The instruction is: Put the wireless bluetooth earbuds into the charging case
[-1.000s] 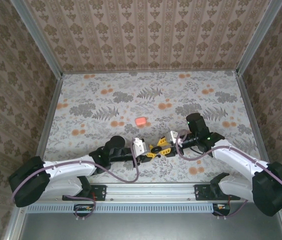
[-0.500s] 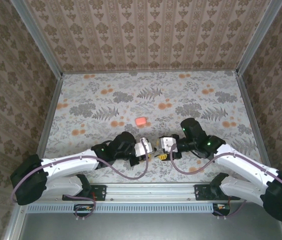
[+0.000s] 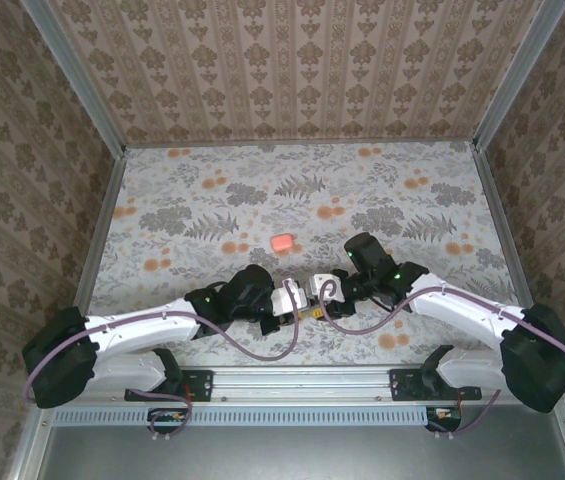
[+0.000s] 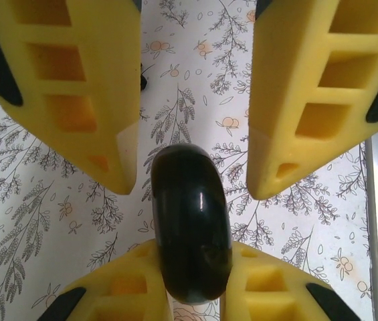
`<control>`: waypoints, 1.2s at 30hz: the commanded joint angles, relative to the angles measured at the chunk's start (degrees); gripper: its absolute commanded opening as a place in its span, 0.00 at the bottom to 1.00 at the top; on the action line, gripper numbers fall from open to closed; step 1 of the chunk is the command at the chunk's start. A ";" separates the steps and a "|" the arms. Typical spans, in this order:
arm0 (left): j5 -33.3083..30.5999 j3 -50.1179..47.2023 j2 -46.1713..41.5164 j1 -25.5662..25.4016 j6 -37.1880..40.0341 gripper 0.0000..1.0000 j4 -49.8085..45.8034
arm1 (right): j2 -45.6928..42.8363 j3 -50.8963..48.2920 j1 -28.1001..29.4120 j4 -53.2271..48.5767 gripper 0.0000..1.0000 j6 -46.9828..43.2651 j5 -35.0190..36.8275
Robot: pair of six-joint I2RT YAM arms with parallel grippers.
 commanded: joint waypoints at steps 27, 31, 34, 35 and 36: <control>5.90 -14.57 -8.00 4.23 -3.98 0.50 35.53 | -12.36 -9.20 -10.75 20.43 0.14 12.40 -17.63; 8.21 -13.89 -7.88 4.33 -3.10 0.51 36.44 | -14.82 -12.21 -10.97 26.60 0.14 17.01 -18.93; 9.40 -13.35 -7.61 4.30 -2.45 0.52 37.22 | -15.08 -12.36 -11.06 27.03 0.15 17.98 -20.54; 9.74 -13.11 -7.66 4.25 -2.27 0.52 37.41 | -14.91 -12.37 -11.06 27.55 0.15 18.40 -21.24; 9.97 -12.91 -7.69 4.28 -2.22 0.52 37.58 | -14.75 -12.36 -11.06 27.88 0.15 18.75 -21.92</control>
